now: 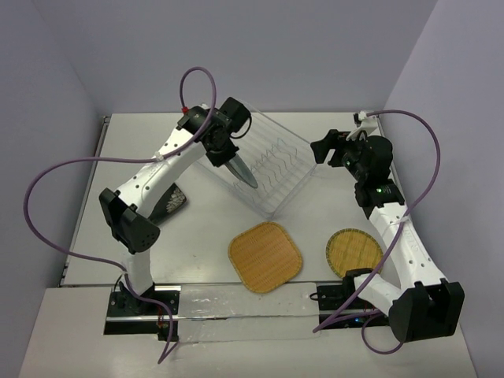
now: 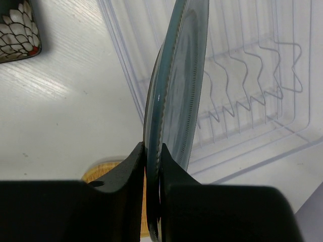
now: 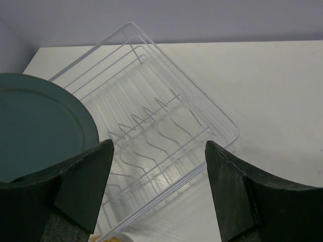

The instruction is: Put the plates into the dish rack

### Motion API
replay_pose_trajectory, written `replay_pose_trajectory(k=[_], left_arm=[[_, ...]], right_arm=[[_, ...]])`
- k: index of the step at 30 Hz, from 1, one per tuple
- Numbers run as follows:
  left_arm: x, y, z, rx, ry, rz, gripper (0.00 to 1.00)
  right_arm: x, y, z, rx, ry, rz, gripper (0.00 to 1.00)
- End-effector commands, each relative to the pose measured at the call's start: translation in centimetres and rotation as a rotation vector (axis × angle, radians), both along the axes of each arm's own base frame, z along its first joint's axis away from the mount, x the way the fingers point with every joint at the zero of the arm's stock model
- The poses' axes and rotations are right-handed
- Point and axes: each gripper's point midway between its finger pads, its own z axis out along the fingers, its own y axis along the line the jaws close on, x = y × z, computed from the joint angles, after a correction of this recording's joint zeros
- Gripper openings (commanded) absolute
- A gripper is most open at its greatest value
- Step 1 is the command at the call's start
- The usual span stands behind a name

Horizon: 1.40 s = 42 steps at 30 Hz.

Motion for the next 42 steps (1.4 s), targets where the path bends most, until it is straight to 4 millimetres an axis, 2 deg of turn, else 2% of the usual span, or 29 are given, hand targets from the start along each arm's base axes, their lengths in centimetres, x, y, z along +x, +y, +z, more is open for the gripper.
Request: replay_pose_trajectory(k=[1,10,17,29,38,42], left_arm=[[0.7,-1.7,3.9,-0.060,-0.136,0.000,0.00],[0.8,-2.6,1.2,-0.018,-0.090,0.000,0.00],[0.9,-2.3,0.5,-0.005,-0.087,0.026,0.00],[0.6,-1.4,4.1,-0.029,-0.164,0.006,0.00],[-0.2,-0.9,3.5,-0.019,-0.141,-0.002,0.00],[-0.5,-0.4,4.0,-0.025,-0.153,0.011,0.00]], right_arm=[[0.4,-0.6,2.6,-0.010,-0.074,-0.031,0.80],[0.2,-1.0,2.2,0.005,-0.063,-0.056,0.81],[0.4,-1.2,1.8,0.017,-0.049,-0.067,0.81],[1.2,-1.0,1.2,0.027,-0.021,-0.061,0.81],[1.4,-1.0,1.0,0.032,-0.012,-0.066,0.81],[1.6,-1.0,0.8,0.034,-0.004,-0.066,0.81]])
